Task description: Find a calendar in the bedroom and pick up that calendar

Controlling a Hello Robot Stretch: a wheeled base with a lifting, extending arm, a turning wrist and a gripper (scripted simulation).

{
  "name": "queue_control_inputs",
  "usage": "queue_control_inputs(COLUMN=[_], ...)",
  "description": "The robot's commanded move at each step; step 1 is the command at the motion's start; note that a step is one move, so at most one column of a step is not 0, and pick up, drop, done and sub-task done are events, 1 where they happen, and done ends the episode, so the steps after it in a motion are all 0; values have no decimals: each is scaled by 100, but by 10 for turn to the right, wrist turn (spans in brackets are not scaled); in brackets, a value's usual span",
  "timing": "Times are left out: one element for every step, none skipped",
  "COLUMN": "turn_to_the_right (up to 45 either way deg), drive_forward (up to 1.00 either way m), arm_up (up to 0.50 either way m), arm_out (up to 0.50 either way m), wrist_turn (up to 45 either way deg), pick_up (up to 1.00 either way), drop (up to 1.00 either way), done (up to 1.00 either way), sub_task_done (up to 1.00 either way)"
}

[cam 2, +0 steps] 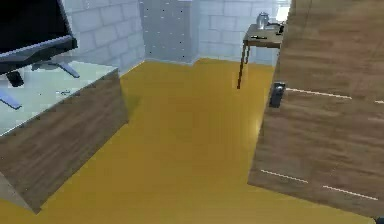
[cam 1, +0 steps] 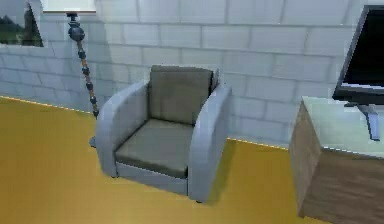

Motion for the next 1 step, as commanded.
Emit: queue_control_inputs(turn_to_the_right=[-360], drive_forward=[0], arm_up=[0], arm_out=[0], wrist_turn=[0], pick_up=[0], drop=[0], done=[0], sub_task_done=[0])
